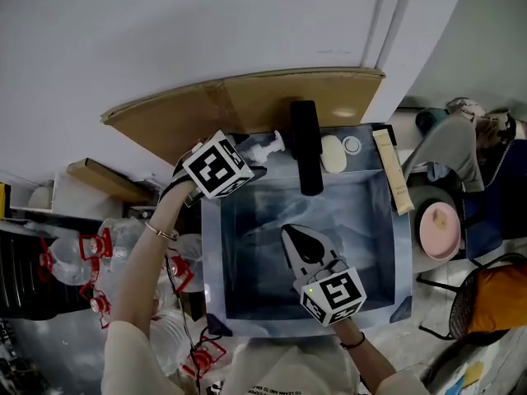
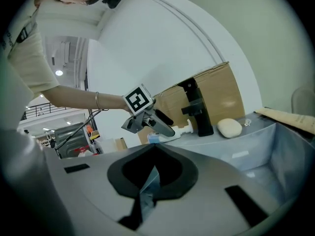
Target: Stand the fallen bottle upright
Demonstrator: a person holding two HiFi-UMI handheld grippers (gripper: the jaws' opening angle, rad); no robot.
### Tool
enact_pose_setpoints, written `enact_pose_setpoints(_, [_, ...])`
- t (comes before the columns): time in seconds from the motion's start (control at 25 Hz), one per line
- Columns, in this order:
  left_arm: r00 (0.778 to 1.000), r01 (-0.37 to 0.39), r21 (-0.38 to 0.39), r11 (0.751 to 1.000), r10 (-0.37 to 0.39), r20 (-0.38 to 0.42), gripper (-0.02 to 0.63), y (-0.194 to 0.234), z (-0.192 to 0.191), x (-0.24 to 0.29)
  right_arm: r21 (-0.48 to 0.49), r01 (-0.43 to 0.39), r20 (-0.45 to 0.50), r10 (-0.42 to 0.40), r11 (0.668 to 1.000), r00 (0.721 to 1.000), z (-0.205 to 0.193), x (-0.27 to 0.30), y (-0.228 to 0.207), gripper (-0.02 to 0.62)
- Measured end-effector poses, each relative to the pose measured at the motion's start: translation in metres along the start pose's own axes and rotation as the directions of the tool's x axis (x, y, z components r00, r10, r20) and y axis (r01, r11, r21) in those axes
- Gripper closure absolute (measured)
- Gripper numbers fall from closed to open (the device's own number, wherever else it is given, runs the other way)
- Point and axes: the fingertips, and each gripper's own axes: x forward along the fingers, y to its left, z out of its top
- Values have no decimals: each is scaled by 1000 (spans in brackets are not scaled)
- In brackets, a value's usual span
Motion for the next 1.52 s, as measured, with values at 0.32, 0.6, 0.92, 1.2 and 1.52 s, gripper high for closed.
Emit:
enact_pose_setpoints(0.32, [998, 43, -12, 999, -44, -55, 273, 2, -3, 20, 19, -5, -9, 5, 1000, 1000, -6, 3, -5, 592])
enact_pose_setpoints(0.6, [993, 58, 12, 998, -56, -103, 273, -1, -9, 32, 32, -5, -13, 5, 999, 1000, -9, 5, -6, 592])
enact_pose_setpoints(0.92, [991, 84, 8, 996, -83, -108, 273, -2, -9, 34, 46, 1, -19, 0, 999, 1000, -13, 4, -7, 592])
enact_pose_setpoints(1.2, [987, 114, 23, 993, -111, -113, 324, -6, -9, 34, 47, 0, -20, 1, 999, 1000, -13, 4, -6, 592])
enact_pose_setpoints(1.52, [989, 89, 54, 995, -82, -124, 336, -8, -7, 34, 45, -10, -15, 11, 999, 1000, -11, 3, -4, 591])
